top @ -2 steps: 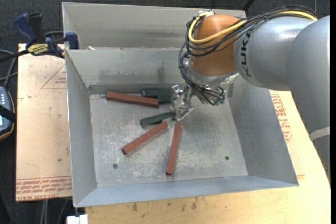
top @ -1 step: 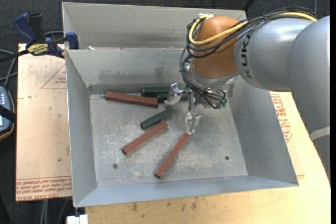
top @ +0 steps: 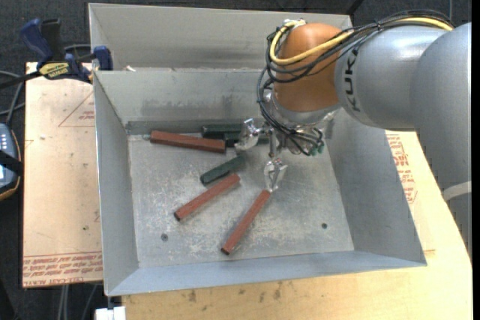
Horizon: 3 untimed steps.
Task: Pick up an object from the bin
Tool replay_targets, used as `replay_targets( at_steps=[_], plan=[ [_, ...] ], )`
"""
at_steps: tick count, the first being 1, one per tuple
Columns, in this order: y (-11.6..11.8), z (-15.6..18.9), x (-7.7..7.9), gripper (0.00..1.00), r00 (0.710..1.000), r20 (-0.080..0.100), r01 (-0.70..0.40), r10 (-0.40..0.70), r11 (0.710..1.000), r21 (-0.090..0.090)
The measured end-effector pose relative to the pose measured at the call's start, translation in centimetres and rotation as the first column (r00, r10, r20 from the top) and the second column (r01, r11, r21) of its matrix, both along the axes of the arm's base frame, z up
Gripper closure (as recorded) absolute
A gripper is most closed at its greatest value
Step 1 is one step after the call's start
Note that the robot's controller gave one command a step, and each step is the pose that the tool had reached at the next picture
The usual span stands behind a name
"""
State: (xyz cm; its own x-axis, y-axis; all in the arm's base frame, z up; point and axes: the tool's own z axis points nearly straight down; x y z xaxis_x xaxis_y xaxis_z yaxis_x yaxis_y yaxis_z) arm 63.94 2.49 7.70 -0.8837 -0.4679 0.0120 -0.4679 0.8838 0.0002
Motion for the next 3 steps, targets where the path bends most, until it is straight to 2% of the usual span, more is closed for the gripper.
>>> replay_targets(
  at_steps=[1,2,3],
  plan=[
    [7.3,0.2,1.5,1.0,1.0,0.027,-0.001,0.001,1.0,0.007],
    [7.3,0.2,1.5,1.0,1.0,0.027,-0.001,0.001,1.0,0.007],
    [11.8,15.7,0.4,1.0,0.996,0.019,-0.085,0.085,0.996,0.008]
  ],
)
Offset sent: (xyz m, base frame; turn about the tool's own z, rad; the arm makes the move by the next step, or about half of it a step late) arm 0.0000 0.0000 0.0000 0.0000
